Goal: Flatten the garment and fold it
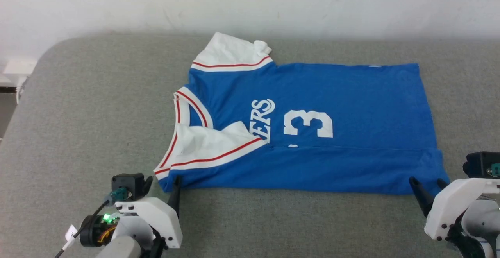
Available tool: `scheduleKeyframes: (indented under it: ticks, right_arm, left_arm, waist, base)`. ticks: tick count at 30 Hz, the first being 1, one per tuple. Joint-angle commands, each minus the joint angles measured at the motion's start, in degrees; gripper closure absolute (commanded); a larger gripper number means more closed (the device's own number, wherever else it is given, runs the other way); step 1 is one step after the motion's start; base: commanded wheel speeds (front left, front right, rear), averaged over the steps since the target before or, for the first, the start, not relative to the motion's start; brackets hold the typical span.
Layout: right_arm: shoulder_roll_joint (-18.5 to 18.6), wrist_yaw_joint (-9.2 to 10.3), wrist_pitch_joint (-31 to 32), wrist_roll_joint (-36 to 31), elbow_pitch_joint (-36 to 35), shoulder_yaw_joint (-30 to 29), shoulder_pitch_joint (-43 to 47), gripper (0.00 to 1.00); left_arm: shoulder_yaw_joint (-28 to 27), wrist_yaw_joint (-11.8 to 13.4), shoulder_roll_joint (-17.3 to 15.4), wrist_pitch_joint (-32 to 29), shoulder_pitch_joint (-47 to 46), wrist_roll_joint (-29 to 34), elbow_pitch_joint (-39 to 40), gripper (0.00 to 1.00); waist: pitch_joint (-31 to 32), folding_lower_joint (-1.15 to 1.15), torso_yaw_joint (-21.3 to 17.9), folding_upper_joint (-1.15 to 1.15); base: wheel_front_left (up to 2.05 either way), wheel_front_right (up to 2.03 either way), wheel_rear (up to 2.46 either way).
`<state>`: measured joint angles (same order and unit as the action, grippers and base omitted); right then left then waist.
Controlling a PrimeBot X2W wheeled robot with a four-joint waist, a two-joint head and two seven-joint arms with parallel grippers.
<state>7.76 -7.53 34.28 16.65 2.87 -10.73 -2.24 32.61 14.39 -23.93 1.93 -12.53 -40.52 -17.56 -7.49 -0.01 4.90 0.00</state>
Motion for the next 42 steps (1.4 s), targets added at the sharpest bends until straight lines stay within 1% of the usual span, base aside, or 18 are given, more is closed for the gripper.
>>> scheduleKeyframes:
  ticks: [1,7,8,11,12,13,14,17,21,25,29,33,34,35,36,42]
  right_arm:
    - [-0.6,0.04,0.3,-0.3,-0.9,-0.1,0.5,0.00]
    - [-1.8,0.04,1.8,-1.1,-4.0,-0.5,0.7,0.00]
    - [-1.9,0.04,2.0,-1.3,-4.3,-0.6,0.6,0.00]
    - [-2.1,0.04,2.3,-1.8,-5.1,-1.0,0.5,0.00]
    - [-2.1,0.04,2.4,-2.0,-5.1,-1.2,0.4,0.00]
    - [-2.1,0.04,2.5,-2.3,-5.1,-1.4,0.4,0.00]
    - [-2.1,0.04,2.6,-2.5,-4.9,-1.6,0.3,0.00]
    - [-2.0,0.04,2.8,-3.8,-3.9,-2.6,0.0,0.00]
    - [-2.3,0.04,2.7,-6.3,-1.7,-4.8,-0.3,0.00]
    - [-2.9,0.04,2.6,-7.9,0.5,-6.8,-1.2,0.00]
    - [-3.4,0.04,2.3,-8.5,2.7,-8.0,-2.9,0.00]
    - [-3.6,0.04,2.6,-9.1,5.0,-7.9,-4.5,0.01]
    - [-3.7,0.04,2.9,-9.1,5.6,-7.8,-4.7,0.59]
    - [-3.7,0.04,3.1,-9.3,6.2,-7.7,-4.8,0.98]
    - [-3.7,0.04,3.3,-9.4,6.7,-7.6,-4.9,1.00]
    - [-3.5,0.04,2.9,-9.0,7.5,-7.8,-4.6,1.00]
  left_arm:
    - [0.0,0.9,-0.5,-0.4,-0.1,0.8,0.1,0.00]
    - [0.8,4.8,-0.9,-5.1,-1.2,1.8,-0.6,0.00]
    - [0.9,5.2,-0.8,-5.7,-1.3,1.8,-0.5,0.00]
    - [1.7,5.2,-0.6,-7.3,-1.5,1.6,-0.3,0.00]
    - [1.9,5.1,-0.3,-7.7,-1.5,1.4,-0.1,0.23]
    - [2.1,4.9,-0.2,-8.0,-1.5,1.3,0.0,0.91]
    - [2.3,4.6,-0.1,-8.1,-1.5,1.2,0.1,1.00]
    - [2.5,4.0,0.3,-7.6,-1.5,0.9,0.6,1.00]
    - [2.5,3.8,0.6,-6.1,-1.4,1.1,1.6,1.00]
    - [2.5,4.0,0.4,-4.9,-0.9,1.4,3.5,1.00]
    - [2.7,4.3,0.2,-4.6,-0.8,1.8,5.6,1.00]
    - [2.9,4.6,0.0,-4.5,-1.1,2.1,7.0,1.00]
    - [2.9,4.6,0.0,-4.5,-1.1,2.2,7.2,1.00]
    - [3.0,4.6,0.0,-4.5,-1.1,2.2,7.3,1.00]
    - [3.1,4.6,0.0,-4.5,-1.1,2.2,7.3,1.00]
    - [3.1,4.5,-0.4,-4.6,-0.5,1.8,6.3,1.00]
  waist:
    - [-0.8,0.01,-0.6,0.00]
    - [-3.1,0.01,-1.8,0.00]
    - [-3.5,0.01,-2.0,0.00]
    - [-4.6,0.01,-2.1,0.00]
    - [-4.7,0.01,-2.1,0.00]
    - [-4.9,0.01,-2.1,0.00]
    - [-5.0,0.01,-2.0,0.00]
    - [-4.7,0.01,-1.3,0.00]
    - [-3.6,0.01,-0.2,0.00]
    - [-3.2,0.01,0.8,0.00]
    - [-4.1,0.01,1.6,0.00]
    - [-5.3,0.01,2.1,0.00]
    - [-5.4,0.01,2.1,0.00]
    - [-5.5,0.01,2.2,0.00]
    - [-5.5,0.01,2.2,0.00]
    - [-3.3,0.01,2.0,0.00]
  base:
    - [0.00,0.00,0.00]
    - [0.00,0.00,0.00]
    - [0.00,0.00,0.00]
    - [0.00,0.00,0.00]
    - [0.00,0.00,0.00]
    - [0.00,0.00,0.00]
    - [0.00,0.00,0.00]
    - [0.00,0.00,0.00]
    - [0.00,0.00,0.00]
    - [0.00,0.00,0.00]
    - [0.00,0.00,0.00]
    - [0.00,0.00,0.00]
    - [0.00,0.00,0.00]
    - [0.00,0.00,0.00]
    - [0.00,0.00,0.00]
    - [0.00,0.00,0.00]
